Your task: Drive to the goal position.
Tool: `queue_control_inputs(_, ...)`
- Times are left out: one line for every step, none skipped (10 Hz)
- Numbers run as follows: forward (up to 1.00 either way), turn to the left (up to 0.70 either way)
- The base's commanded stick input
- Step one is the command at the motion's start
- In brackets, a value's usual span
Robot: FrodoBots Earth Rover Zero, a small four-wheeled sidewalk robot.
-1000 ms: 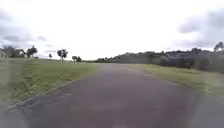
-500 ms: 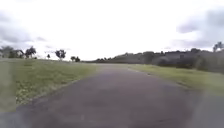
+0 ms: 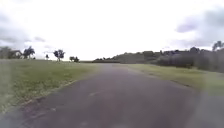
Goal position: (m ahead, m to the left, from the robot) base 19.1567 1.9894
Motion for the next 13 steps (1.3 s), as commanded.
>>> queue_control_inputs(0.70, 0.00)
queue_control_inputs(0.70, 0.00)
queue_control_inputs(0.70, 0.00)
queue_control_inputs(0.70, 0.00)
queue_control_inputs(0.70, 0.00)
queue_control_inputs(0.70, 0.00)
queue_control_inputs(0.70, 0.00)
queue_control_inputs(0.70, 0.00)
queue_control_inputs(0.70, 0.00)
queue_control_inputs(0.70, -0.01)
queue_control_inputs(0.70, -0.20)
queue_control_inputs(0.70, -0.29)
queue_control_inputs(0.70, -0.30)
